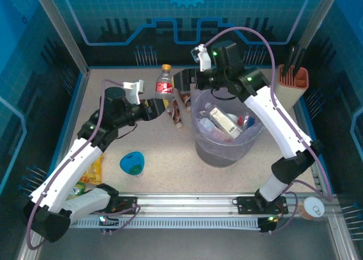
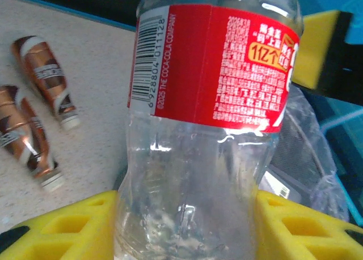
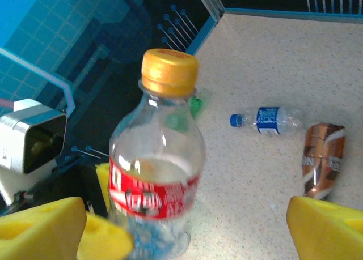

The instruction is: Put the plastic bottles in the bin

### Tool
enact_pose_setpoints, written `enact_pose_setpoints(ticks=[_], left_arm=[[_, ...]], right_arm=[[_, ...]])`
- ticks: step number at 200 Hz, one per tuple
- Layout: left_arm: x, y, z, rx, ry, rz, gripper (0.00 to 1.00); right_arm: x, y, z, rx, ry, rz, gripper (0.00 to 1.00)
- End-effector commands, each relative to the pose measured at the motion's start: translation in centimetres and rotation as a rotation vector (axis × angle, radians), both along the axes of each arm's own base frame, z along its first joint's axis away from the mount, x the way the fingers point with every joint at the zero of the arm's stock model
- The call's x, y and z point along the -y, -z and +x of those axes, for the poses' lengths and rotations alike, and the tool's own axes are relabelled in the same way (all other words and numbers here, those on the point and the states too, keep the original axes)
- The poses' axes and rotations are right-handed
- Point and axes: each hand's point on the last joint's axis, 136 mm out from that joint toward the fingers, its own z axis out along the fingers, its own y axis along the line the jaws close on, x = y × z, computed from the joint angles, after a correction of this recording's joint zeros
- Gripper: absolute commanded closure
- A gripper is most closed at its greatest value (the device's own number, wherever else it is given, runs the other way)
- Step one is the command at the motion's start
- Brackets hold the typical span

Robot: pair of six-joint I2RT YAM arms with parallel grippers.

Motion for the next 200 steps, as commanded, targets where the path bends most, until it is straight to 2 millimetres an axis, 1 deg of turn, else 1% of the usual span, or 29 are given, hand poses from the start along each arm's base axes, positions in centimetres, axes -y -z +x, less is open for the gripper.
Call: enact_pose_setpoints(ticks=[1,30,45,64,86,95,103,111,115,119,134,146,153,159,163,172,182,200], left_arm=[[1.9,-2.8,-0.4,0.102,0.085,-0.039,0.62],[2.5,-2.7,-0.3,0.106,0.099,-0.037,0.62],[2.4,-2.6,-0.1,0.107,0.085,-0.032,0.63],[2.3,-2.6,0.0,0.112,0.074,-0.030,0.63],[2.0,-2.2,0.3,0.100,0.055,-0.014,0.62],[1.7,-2.0,0.4,0.098,0.038,-0.006,0.59],[1.6,-1.7,0.6,0.094,0.026,0.000,0.55],[1.4,-1.6,0.7,0.094,0.013,0.002,0.53],[1.4,-1.6,0.7,0.094,0.009,0.001,0.52],[1.4,-1.6,0.7,0.095,0.008,-0.001,0.51],[1.3,-1.7,0.7,0.099,0.008,-0.004,0.40],[1.2,-1.6,0.7,0.099,0.003,0.001,0.38],[1.2,-1.5,0.7,0.096,0.001,0.006,0.35],[1.1,-1.4,0.7,0.092,-0.002,0.012,0.30],[1.0,-1.3,0.7,0.091,-0.003,0.014,0.29],[0.9,-1.2,0.6,0.090,-0.006,0.022,0.29],[0.7,-1.0,0.6,0.087,-0.013,0.031,0.27],[0.4,-0.6,0.6,0.080,-0.026,0.058,0.16]], right_arm=[[-1.7,-0.8,0.3,0.010,-0.010,0.029,0.08],[-3.6,-0.1,0.2,-0.029,-0.064,0.065,0.11],[-4.1,0.5,0.1,-0.056,-0.074,0.068,0.17],[-3.7,1.0,0.4,-0.063,-0.047,0.051,0.26],[-3.1,0.6,0.6,-0.046,-0.028,0.062,0.41],[-3.0,0.2,0.7,-0.040,-0.029,0.073,0.44],[-3.0,-0.1,0.7,-0.034,-0.035,0.080,0.45],[-2.8,-0.4,0.7,-0.028,-0.037,0.085,0.46],[-2.7,-0.6,0.8,-0.023,-0.035,0.087,0.46],[-2.5,-0.9,0.7,-0.015,-0.038,0.089,0.48],[-2.0,-1.8,0.8,0.003,-0.043,0.094,0.54],[-1.5,-2.6,1.0,0.023,-0.034,0.094,0.55],[-1.2,-3.0,1.1,0.036,-0.028,0.090,0.56],[-0.9,-3.4,1.3,0.049,-0.022,0.083,0.58],[-0.6,-3.7,1.4,0.058,-0.017,0.079,0.61],[0.2,-4.5,1.8,0.084,0.000,0.068,0.67],[1.1,-5.1,2.1,0.107,0.020,0.057,0.69],[3.8,-6.5,2.6,0.162,0.076,0.021,0.69]])
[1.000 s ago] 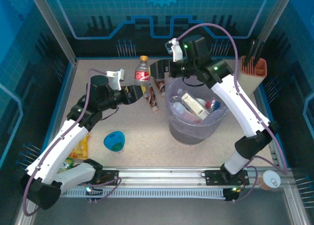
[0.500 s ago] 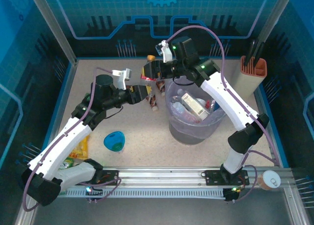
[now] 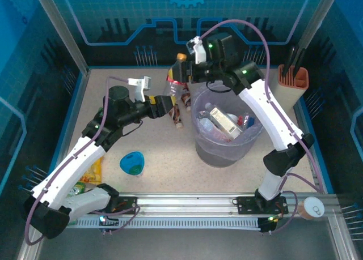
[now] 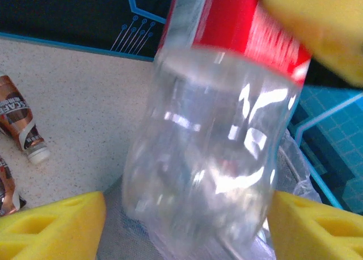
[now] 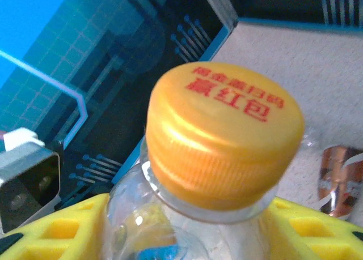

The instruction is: Put the plastic bottles in the bin

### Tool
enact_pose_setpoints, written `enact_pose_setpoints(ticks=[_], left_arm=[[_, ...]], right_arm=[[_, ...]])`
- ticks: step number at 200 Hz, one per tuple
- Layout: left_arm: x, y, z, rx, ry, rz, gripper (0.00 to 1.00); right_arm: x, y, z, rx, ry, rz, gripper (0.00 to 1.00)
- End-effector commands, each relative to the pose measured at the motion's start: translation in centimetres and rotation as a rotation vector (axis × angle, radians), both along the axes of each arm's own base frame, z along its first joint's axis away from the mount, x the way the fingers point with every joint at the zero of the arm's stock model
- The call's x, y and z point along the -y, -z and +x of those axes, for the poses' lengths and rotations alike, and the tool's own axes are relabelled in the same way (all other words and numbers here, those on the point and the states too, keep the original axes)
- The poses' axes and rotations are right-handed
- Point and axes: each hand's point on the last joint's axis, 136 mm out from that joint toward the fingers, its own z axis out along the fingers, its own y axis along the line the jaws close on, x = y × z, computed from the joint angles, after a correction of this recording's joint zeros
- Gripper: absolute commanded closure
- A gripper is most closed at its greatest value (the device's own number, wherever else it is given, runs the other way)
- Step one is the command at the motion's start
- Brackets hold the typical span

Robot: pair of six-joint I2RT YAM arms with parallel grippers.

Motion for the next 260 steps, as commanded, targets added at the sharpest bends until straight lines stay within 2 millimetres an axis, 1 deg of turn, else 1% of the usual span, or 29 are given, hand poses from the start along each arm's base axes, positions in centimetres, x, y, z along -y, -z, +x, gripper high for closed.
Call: enact_pose_setpoints(ticks=[1,13,25,47,70,96,114,129,142,156,168,196,224,260], left_arm=[[-1.3,1.5,0.1,-0.028,-0.060,0.082,0.15],[-1.8,1.9,0.2,-0.037,-0.081,0.103,0.11],[-2.2,2.5,0.4,-0.048,-0.102,0.124,0.09],[-2.9,3.8,1.0,-0.083,-0.154,0.165,0.07],[-4.2,6.5,2.1,-0.187,-0.236,0.231,0.06],[-5.0,9.3,3.0,-0.299,-0.280,0.268,0.06],[-5.1,10.9,3.3,-0.344,-0.288,0.288,0.05],[-5.0,12.1,3.4,-0.375,-0.290,0.298,0.05],[-5.0,13.0,3.5,-0.395,-0.289,0.301,0.05],[-4.9,14.0,3.6,-0.414,-0.290,0.308,0.05],[-4.9,14.9,3.7,-0.434,-0.291,0.320,0.05],[-4.8,16.8,3.7,-0.481,-0.287,0.343,0.05],[-4.8,17.6,3.7,-0.499,-0.280,0.355,0.04],[-5.2,18.1,3.5,-0.503,-0.286,0.367,0.04]], right_arm=[[4.5,-4.2,0.7,0.131,0.086,-0.017,0.69],[6.8,-4.7,1.0,0.151,0.136,-0.046,0.70],[9.1,-5.0,0.9,0.163,0.172,-0.084,0.71],[13.7,-5.3,0.5,0.200,0.264,-0.194,0.77],[18.0,-5.0,-0.2,0.217,0.345,-0.299,0.82],[21.6,-3.9,-1.6,0.235,0.394,-0.463,0.88],[23.2,-2.6,-2.4,0.229,0.398,-0.581,0.93],[24.0,-1.2,-2.8,0.210,0.378,-0.663,0.97],[24.3,0.0,-3.2,0.190,0.347,-0.710,1.00],[23.7,1.3,-3.5,0.184,0.286,-0.751,1.00],[22.8,2.6,-3.8,0.179,0.214,-0.798,1.00],[21.6,6.5,-4.2,0.106,0.065,-0.922,1.00],[21.4,10.7,-3.9,0.018,-0.060,-0.998,1.00],[21.9,14.4,-3.6,-0.044,-0.150,-1.126,1.00]])
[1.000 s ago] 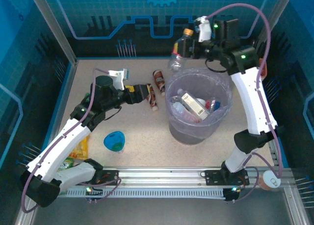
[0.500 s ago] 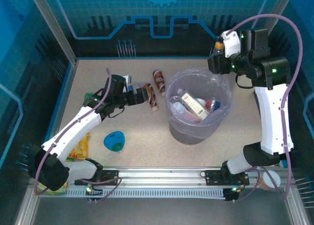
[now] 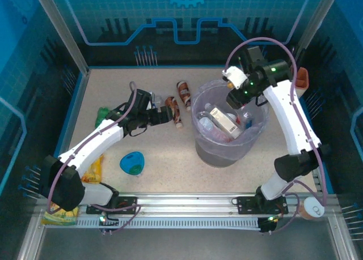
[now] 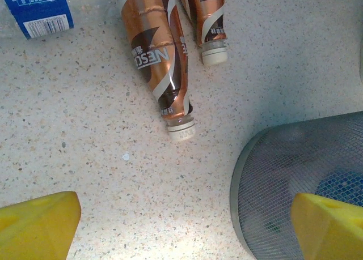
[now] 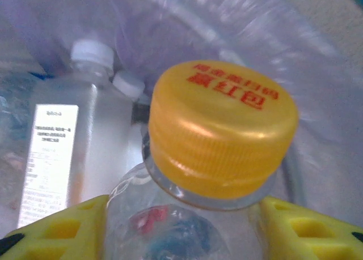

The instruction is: Put the plastic bottles in the bin

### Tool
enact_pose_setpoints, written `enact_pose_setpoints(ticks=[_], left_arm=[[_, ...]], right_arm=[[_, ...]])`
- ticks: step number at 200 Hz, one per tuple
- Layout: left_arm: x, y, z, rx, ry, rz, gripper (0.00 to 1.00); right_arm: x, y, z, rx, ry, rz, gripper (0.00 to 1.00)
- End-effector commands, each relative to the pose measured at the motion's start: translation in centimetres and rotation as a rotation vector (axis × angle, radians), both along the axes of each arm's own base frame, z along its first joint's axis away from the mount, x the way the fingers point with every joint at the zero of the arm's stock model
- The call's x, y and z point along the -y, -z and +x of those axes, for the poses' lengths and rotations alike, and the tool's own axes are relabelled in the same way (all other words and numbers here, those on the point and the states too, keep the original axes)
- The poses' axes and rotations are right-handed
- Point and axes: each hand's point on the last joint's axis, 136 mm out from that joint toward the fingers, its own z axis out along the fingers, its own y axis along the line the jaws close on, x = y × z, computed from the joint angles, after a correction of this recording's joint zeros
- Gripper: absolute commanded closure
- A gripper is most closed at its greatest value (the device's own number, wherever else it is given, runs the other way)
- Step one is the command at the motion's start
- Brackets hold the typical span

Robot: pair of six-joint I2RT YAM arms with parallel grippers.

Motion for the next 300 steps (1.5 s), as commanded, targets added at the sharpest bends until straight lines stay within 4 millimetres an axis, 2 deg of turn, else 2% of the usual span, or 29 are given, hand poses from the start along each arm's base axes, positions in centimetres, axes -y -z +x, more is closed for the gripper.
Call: enact_pose_setpoints(ticks=[1,31,64,76,120,146,164,194,218,241,263,281,300], left_arm=[[-0.7,0.7,-0.1,-0.011,-0.019,0.014,0.04],[-0.7,0.9,-0.1,-0.014,-0.024,0.003,0.04],[-0.8,1.1,-0.2,-0.018,-0.026,0.001,0.04],[-0.8,1.3,-0.2,-0.022,-0.028,-0.001,0.04],[-0.7,1.4,0.2,-0.023,-0.034,-0.016,0.04],[-0.5,2.1,0.7,-0.044,-0.044,-0.038,0.04],[-0.3,2.5,0.9,-0.056,-0.046,-0.051,0.04],[-0.2,2.6,1.1,-0.058,-0.045,-0.057,0.04],[-0.4,2.8,1.5,-0.061,-0.057,-0.067,0.04],[-0.2,3.7,2.5,-0.076,-0.079,-0.077,0.05],[0.4,5.5,3.8,-0.123,-0.129,-0.106,0.06],[0.9,6.6,5.2,-0.133,-0.177,-0.146,0.07],[1.6,7.4,6.5,-0.128,-0.195,-0.144,0.07]], right_arm=[[0.7,2.1,-0.8,-0.066,-0.074,-0.126,1.00],[0.3,4.4,-0.9,-0.125,-0.106,-0.161,1.00],[-0.6,5.6,-1.1,-0.171,-0.101,-0.125,0.88],[-0.8,5.0,-1.0,-0.156,-0.090,-0.108,0.82],[-1.7,0.5,-0.5,-0.041,-0.063,-0.024,0.41],[-2.1,-1.6,-0.4,0.015,-0.052,0.026,0.29],[-2.1,-1.7,-0.5,0.016,-0.049,0.030,0.23],[-1.5,-1.3,-0.5,0.004,-0.020,0.004,0.17],[-1.9,-3.0,-0.1,0.062,-0.002,0.055,0.18],[-2.7,-6.1,0.3,0.147,0.064,0.228,0.17],[-2.8,-8.7,1.0,0.221,0.180,0.447,0.17],[-3.1,-9.9,0.9,0.237,0.244,0.619,0.16],[-3.1,-10.8,0.4,0.263,0.276,0.728,0.16]])
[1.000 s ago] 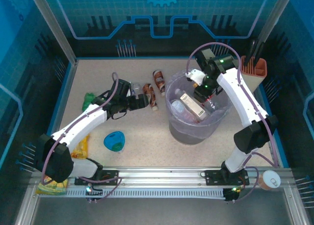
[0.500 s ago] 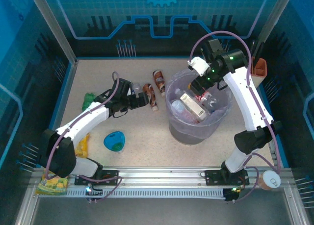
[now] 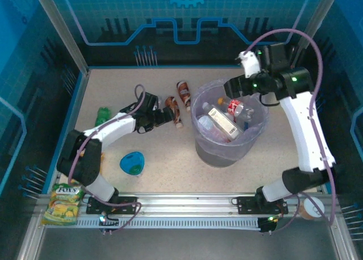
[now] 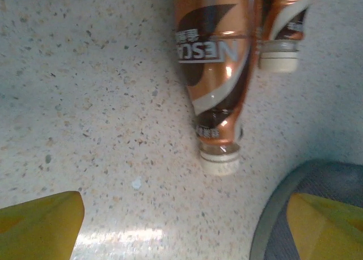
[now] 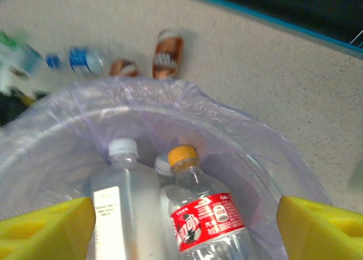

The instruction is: Put the plastic bottles in the bin

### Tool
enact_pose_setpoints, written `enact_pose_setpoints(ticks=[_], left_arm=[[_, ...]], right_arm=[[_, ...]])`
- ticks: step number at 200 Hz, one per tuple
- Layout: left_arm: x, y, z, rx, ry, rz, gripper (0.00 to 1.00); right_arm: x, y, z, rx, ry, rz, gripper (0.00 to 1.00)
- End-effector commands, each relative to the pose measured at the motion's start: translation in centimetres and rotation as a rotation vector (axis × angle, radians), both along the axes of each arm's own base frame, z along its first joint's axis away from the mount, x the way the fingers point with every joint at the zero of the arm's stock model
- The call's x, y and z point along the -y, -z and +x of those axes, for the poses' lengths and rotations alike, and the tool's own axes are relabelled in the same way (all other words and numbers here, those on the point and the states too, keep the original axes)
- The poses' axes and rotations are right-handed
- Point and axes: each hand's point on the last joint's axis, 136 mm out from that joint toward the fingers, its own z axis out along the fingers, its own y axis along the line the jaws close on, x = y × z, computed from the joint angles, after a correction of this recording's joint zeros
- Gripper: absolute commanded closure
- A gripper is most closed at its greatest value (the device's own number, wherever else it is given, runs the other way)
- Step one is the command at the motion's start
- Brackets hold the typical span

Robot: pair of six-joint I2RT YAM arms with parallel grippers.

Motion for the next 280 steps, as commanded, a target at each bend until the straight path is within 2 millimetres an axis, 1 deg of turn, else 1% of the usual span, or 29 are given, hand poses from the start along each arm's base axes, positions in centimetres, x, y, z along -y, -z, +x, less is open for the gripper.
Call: enact_pose_setpoints(ticks=[1,13,36,66,85,100,115,144,165,186,225,249,251,253,254,268,280], left_arm=[[1.5,-1.2,2.9,0.055,-0.053,-0.062,0.07],[2.1,-0.8,3.5,0.049,-0.037,-0.046,0.06],[3.5,1.1,4.4,0.010,-0.007,-0.021,0.06],[4.5,3.1,5.6,-0.023,0.013,0.011,0.07],[5.0,4.1,6.1,-0.038,0.022,0.017,0.13],[5.2,4.7,6.1,-0.054,0.029,0.029,0.18],[5.2,5.2,5.9,-0.061,0.030,0.038,0.26],[4.8,5.3,5.4,-0.061,0.032,0.053,0.40],[5.1,4.5,5.2,-0.032,0.062,0.030,0.47],[5.3,3.5,4.8,-0.008,0.089,0.022,0.48],[4.6,1.5,4.1,0.029,0.104,0.040,0.53],[4.3,-0.7,3.0,0.065,0.120,0.026,0.55],[4.2,-1.2,2.9,0.075,0.121,0.021,0.55],[4.2,-1.2,2.8,0.076,0.123,0.021,0.55],[4.2,-1.6,2.7,0.083,0.123,0.018,0.55],[4.0,-3.4,1.8,0.120,0.135,0.002,0.55],[3.8,-5.5,1.1,0.168,0.148,-0.019,0.56]], right_arm=[[-1.7,-3.1,0.0,0.065,0.032,0.267,0.16],[-1.5,-3.1,-0.3,0.059,0.047,0.305,0.16],[-1.0,-2.4,-0.6,0.046,0.078,0.310,0.16],[-0.9,-1.8,-1.0,0.030,0.086,0.318,0.16],[-0.8,-1.5,-1.1,0.023,0.091,0.317,0.16],[-0.9,-1.4,-1.2,0.021,0.090,0.323,0.16],[-0.9,-1.4,-1.3,0.023,0.088,0.325,0.16],[-0.8,-1.6,-1.4,0.028,0.085,0.326,0.16],[-1.0,-1.4,-1.4,0.020,0.076,0.328,0.16],[-1.0,-1.6,-1.6,0.017,0.072,0.326,0.16],[-1.4,-2.1,-2.0,0.020,0.059,0.335,0.17],[-2.4,-2.7,-2.1,0.023,0.028,0.353,0.17],[-2.5,-2.7,-2.0,0.023,0.026,0.354,0.17],[-2.7,-2.8,-2.0,0.024,0.022,0.356,0.17],[-2.7,-2.8,-2.0,0.024,0.021,0.357,0.17],[-3.7,-3.3,-1.9,0.028,-0.006,0.366,0.18],[-4.8,-3.9,-1.7,0.036,-0.031,0.381,0.18]])
